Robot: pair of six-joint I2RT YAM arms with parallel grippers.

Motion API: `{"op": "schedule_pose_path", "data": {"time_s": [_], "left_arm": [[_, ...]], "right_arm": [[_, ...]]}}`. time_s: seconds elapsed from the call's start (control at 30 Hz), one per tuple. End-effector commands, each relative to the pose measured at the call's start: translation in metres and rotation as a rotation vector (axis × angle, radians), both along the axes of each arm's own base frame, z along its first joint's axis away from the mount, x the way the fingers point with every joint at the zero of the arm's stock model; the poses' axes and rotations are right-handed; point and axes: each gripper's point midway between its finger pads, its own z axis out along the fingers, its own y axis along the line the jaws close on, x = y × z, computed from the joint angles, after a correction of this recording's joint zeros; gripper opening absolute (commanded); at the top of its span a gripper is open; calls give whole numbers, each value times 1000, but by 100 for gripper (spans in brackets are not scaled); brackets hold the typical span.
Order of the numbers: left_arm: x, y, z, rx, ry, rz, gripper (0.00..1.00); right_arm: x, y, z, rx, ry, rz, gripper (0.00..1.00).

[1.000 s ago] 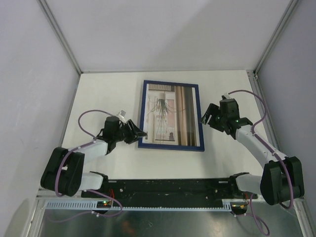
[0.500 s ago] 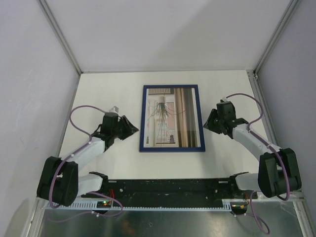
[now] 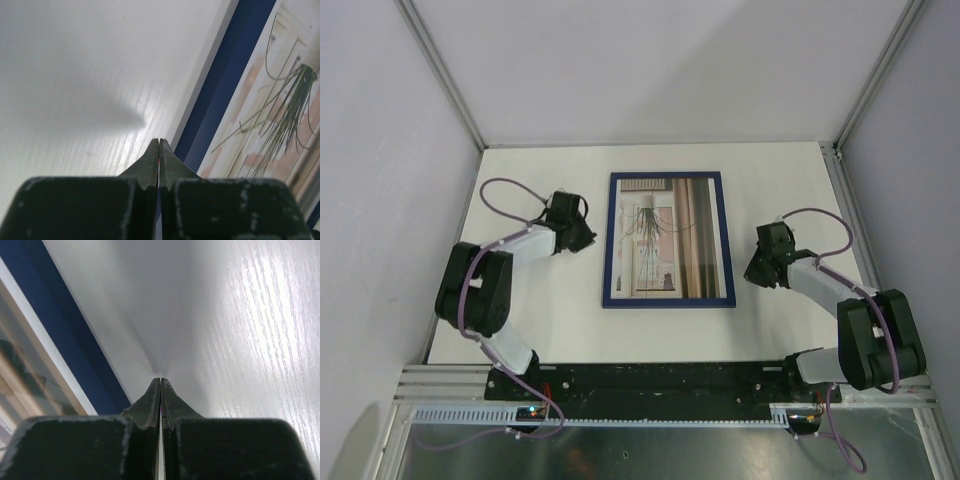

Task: Put the photo into the frame
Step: Rotate the photo frame at the center of the board.

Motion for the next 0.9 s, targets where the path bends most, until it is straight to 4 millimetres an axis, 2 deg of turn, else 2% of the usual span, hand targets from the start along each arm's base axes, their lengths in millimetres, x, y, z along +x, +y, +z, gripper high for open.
{"op": "schedule_pose_path", "data": {"time_s": [0.0, 0.27, 0.53, 0.67, 0.87], "left_arm": [[27, -2, 6, 11, -24, 34, 0], [42, -18, -20, -13, 37, 24, 0], [64, -50, -23, -24, 34, -77, 0], [70, -73, -21, -25, 35, -153, 0], [70, -104, -25, -19, 45, -243, 0]], "right_arm": [[-4, 2, -1, 1, -19, -20, 0], [-27, 26, -10, 36, 1, 25, 0], [-53, 51, -10, 46, -12, 77, 0], [-65, 75, -5, 66, -47, 125, 0], [-80, 127, -2, 124, -89, 233, 0]]}}
